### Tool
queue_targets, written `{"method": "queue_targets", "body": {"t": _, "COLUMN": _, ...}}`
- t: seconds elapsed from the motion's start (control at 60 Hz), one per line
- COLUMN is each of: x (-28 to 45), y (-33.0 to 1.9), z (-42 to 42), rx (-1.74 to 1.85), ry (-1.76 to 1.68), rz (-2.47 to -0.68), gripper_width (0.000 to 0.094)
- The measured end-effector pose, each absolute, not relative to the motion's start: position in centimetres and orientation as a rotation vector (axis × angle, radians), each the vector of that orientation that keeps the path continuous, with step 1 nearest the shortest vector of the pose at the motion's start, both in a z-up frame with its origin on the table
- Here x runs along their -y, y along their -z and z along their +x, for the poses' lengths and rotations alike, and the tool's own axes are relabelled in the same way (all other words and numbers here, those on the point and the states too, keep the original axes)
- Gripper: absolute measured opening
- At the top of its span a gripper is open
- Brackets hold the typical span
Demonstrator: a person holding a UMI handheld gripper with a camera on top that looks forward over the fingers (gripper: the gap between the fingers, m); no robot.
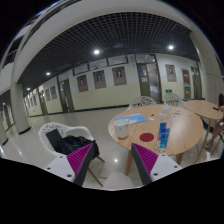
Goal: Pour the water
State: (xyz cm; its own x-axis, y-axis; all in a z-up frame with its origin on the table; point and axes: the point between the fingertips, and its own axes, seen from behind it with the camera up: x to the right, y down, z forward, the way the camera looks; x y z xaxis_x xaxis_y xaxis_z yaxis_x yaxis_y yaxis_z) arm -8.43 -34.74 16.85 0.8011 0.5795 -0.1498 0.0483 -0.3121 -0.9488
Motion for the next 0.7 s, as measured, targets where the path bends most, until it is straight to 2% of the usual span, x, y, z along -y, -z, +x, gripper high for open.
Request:
{"method": "queue_targets", "body": {"t": 0.117, "x": 34.3, "y": -16.8, "z": -8.1, "rx": 0.479, "ry": -0.549, "rz": -1.821, "gripper_width": 0.0801}}
{"method": "queue_targets", "body": {"t": 0.133, "x": 34.0, "y": -14.8, "z": -6.8, "rx": 0.484, "ry": -0.564, "rz": -1.818, "gripper_width": 0.0800}}
{"method": "queue_targets", "body": {"t": 0.15, "x": 34.1, "y": -16.7, "z": -7.0, "rx": 0.479, "ry": -0.536, "rz": -1.816, "gripper_width": 0.0798}}
{"method": "queue_targets", "body": {"t": 0.217, "x": 32.2, "y": -16.9, "z": -5.3, "rx": 0.468, "ry": -0.473, "rz": -1.788, "gripper_width": 0.0790}}
{"method": "queue_targets", "body": {"t": 0.25, "x": 31.5, "y": -15.8, "z": -2.8, "rx": 0.453, "ry": -0.439, "rz": -1.783, "gripper_width": 0.0790}}
{"method": "queue_targets", "body": {"t": 0.467, "x": 24.1, "y": -14.7, "z": 3.7, "rx": 0.379, "ry": -0.229, "rz": -1.794, "gripper_width": 0.0795}}
{"method": "queue_targets", "body": {"t": 0.483, "x": 22.2, "y": -13.7, "z": 2.9, "rx": 0.379, "ry": -0.213, "rz": -1.787, "gripper_width": 0.0789}}
{"method": "queue_targets", "body": {"t": 0.583, "x": 19.0, "y": -12.8, "z": 5.2, "rx": 0.375, "ry": -0.152, "rz": -1.809, "gripper_width": 0.0791}}
{"method": "queue_targets", "body": {"t": 0.6, "x": 16.9, "y": -11.2, "z": 4.0, "rx": 0.370, "ry": -0.153, "rz": -1.810, "gripper_width": 0.0794}}
{"method": "queue_targets", "body": {"t": 0.7, "x": 14.3, "y": -11.2, "z": 4.1, "rx": 0.357, "ry": -0.191, "rz": -1.805, "gripper_width": 0.0793}}
